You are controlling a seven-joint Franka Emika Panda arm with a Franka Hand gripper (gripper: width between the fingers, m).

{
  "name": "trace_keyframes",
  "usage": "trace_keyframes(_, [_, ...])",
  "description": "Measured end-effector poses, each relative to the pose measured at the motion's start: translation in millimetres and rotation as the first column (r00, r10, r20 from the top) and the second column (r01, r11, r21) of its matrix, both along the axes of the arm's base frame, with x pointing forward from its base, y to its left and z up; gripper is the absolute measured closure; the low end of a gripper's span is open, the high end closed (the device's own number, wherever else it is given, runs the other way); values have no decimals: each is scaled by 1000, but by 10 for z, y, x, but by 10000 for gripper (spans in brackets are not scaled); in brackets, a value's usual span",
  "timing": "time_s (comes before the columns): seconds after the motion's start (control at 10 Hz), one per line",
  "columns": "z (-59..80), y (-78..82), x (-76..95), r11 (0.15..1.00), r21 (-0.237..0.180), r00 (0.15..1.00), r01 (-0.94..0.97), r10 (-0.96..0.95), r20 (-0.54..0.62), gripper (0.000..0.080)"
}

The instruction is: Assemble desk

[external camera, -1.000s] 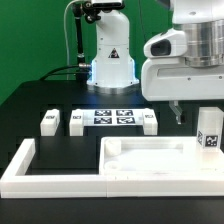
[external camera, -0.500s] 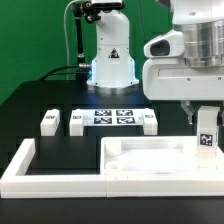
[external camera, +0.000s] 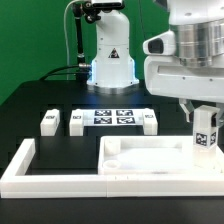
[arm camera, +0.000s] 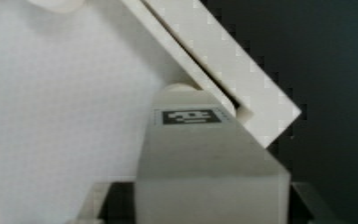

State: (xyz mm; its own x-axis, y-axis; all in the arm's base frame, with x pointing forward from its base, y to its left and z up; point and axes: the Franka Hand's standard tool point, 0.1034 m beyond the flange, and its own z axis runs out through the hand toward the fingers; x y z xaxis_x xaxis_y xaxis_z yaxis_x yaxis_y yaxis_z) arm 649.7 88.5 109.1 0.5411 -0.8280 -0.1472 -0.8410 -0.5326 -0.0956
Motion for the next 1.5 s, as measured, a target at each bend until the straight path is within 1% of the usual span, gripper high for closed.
trace_keyframes(0.1, [-8, 15, 2, 987, 21, 987, 162, -161, -25, 508])
trace_keyframes(0.2, [-7, 25, 5, 960, 29, 960, 277, -276, -50, 508])
trace_keyframes(0.3, [-8, 39, 28, 910, 39, 910, 413, -410, -68, 508])
trace_keyframes(0.5, [-19, 105, 41, 769, 21, 765, 639, -633, -117, 508])
trace_keyframes(0.7, [-22, 208, 39, 672, -11, 665, 740, -735, -133, 508])
trace_keyframes(0.8, [-23, 197, 41, 682, -8, 676, 731, -726, -128, 508])
trace_keyframes(0.9, [-23, 199, 40, 705, -4, 699, 709, -704, -123, 440])
trace_keyframes(1.0, [-23, 206, 38, 711, -4, 706, 703, -698, -121, 266])
trace_keyframes(1.1, [-32, 202, 17, 834, -1, 831, 551, -549, -90, 266])
trace_keyframes(1.2, [-27, 216, -7, 924, -8, 921, 383, -383, -66, 170])
trace_keyframes(1.3, [-21, 252, -21, 956, -14, 955, 292, -292, -53, 170])
trace_keyframes(1.4, [-29, 239, -20, 972, -11, 971, 233, -233, -43, 152])
trace_keyframes(1.5, [-30, 232, -20, 981, -10, 981, 192, -192, -36, 152])
